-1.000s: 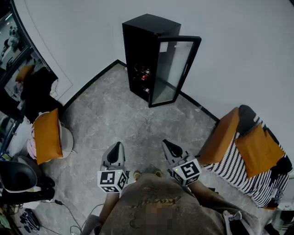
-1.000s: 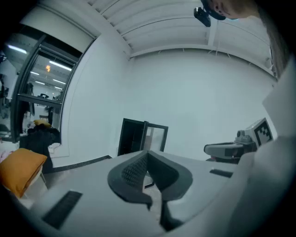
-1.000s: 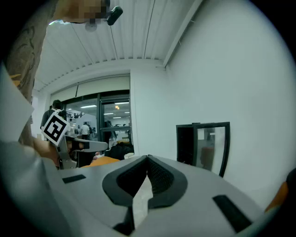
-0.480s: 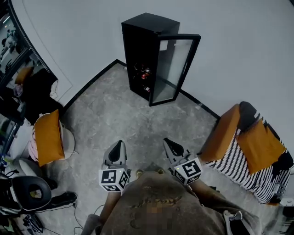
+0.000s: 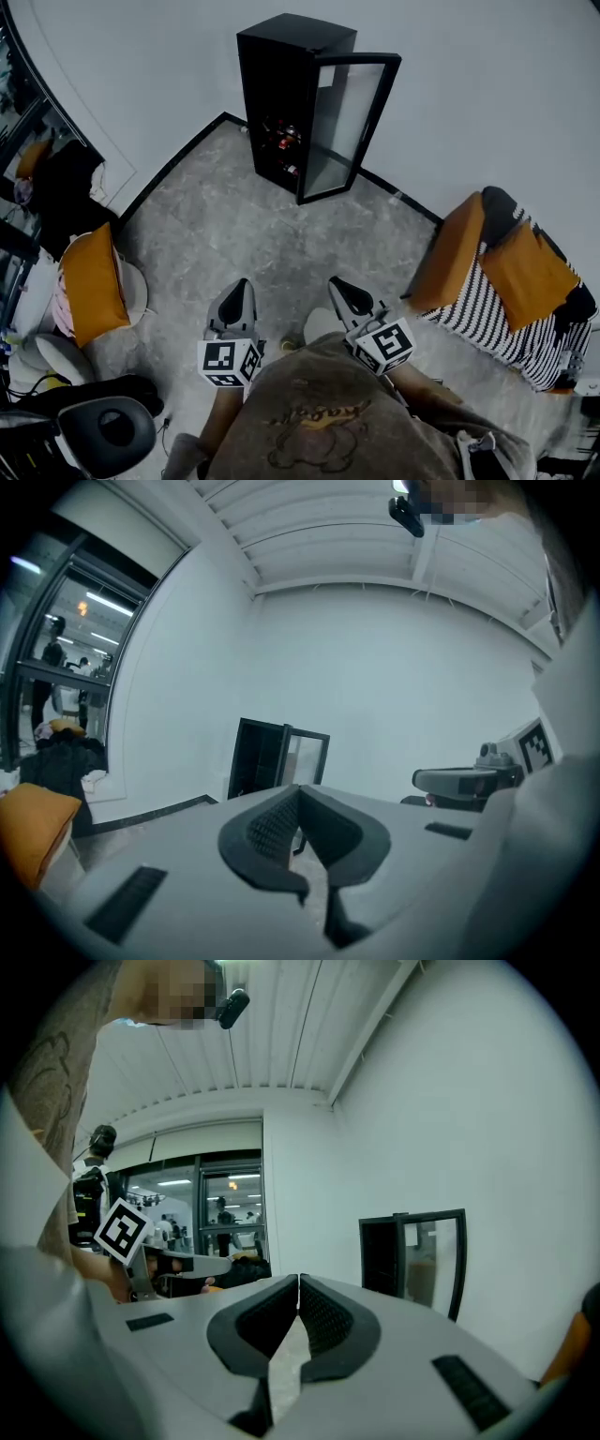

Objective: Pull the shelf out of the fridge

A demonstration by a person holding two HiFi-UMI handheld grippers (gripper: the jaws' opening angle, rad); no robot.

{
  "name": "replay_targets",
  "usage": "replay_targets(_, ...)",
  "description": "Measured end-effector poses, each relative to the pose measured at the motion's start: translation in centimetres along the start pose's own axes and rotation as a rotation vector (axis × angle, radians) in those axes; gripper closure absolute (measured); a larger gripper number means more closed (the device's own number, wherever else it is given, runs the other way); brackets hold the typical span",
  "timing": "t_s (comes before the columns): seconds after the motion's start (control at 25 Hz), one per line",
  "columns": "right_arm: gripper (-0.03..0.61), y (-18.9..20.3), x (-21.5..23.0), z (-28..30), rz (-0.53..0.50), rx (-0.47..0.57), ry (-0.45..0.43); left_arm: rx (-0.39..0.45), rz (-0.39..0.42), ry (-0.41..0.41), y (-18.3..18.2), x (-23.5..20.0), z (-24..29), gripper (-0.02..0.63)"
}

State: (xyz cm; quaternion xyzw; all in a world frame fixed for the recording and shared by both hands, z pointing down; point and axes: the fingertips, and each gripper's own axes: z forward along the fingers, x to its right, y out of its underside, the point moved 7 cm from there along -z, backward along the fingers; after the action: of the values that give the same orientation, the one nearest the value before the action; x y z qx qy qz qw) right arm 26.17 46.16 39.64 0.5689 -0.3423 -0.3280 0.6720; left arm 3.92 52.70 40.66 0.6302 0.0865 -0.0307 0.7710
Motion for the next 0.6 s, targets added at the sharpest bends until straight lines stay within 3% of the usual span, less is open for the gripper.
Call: replay_targets(0.6,0.557,0.2,-0.1,3.4,-0.002,0.004,0.038,0.002,-0.002,0.042,-0.3,-2.5,2.7,0.612)
